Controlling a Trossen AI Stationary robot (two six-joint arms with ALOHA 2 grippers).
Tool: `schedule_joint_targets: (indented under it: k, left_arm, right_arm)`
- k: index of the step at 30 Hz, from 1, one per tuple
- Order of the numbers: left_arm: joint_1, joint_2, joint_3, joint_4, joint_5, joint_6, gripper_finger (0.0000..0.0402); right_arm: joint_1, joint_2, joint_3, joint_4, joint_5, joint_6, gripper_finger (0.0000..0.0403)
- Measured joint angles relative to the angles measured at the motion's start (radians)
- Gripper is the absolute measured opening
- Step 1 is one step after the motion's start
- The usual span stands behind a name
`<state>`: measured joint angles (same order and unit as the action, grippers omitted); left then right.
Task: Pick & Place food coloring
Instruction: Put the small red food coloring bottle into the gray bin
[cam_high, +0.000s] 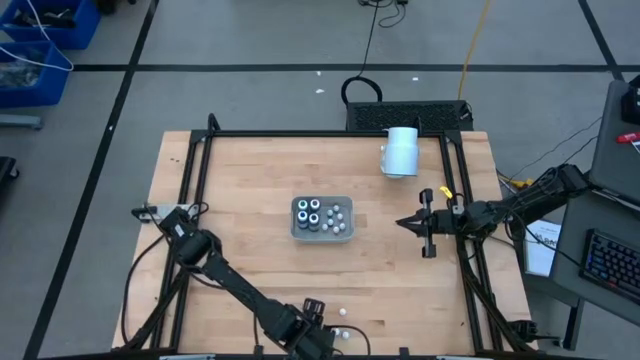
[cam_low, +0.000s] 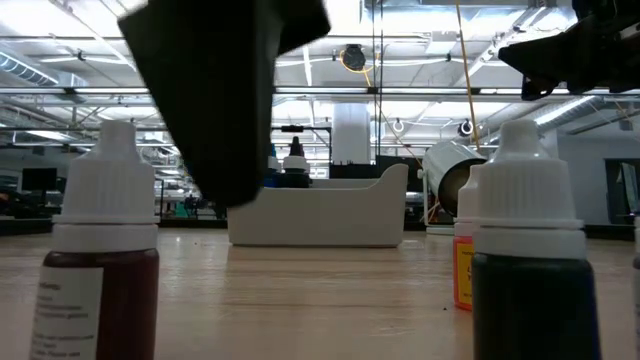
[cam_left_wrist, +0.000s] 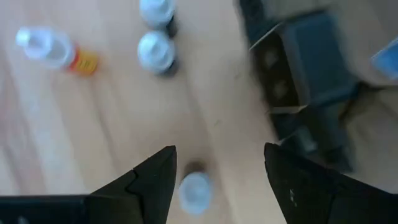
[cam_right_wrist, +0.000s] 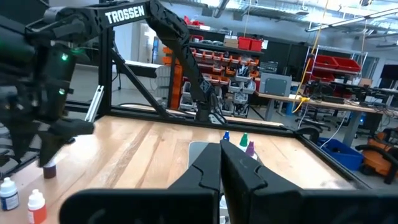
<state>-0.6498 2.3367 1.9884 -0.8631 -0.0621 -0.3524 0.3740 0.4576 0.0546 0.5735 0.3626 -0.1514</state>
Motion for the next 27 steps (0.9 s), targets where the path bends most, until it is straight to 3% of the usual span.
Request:
schedule_joint_targets:
  k: [27]
  left_arm:
    - [0.017, 0.002, 0.0, -0.077, 0.019, 0.007, 0.0246]
  right_arm:
    - [0.0, 0.002, 0.0, -0.023, -0.001, 0.008, 0.0]
